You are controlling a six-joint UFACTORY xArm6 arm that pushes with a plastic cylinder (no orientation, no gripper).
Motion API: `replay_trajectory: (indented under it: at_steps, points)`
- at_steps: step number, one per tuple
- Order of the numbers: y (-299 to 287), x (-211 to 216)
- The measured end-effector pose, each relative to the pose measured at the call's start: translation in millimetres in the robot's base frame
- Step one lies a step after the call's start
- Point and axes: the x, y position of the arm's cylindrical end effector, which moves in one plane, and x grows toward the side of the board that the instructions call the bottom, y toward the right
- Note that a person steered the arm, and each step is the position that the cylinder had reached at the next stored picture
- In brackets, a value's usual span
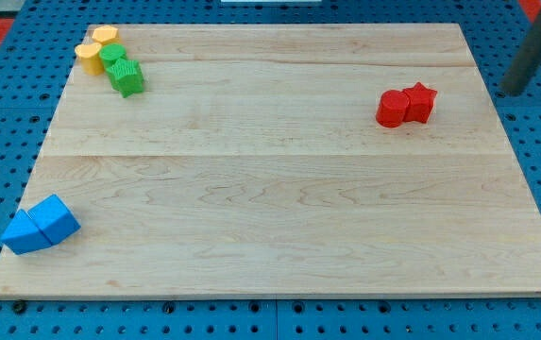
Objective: Separate the red star from the red circle
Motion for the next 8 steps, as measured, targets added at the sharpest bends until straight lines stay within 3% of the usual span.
replay_trajectory:
  at_steps: [1,2,3,4,5,6,7,8]
  points:
    - [-93,15]
    - [-145,16]
    - [-110,1]
    - [-133,-9]
    - [-220,24]
    - [-292,91]
    - [-260,107]
    - [-190,107]
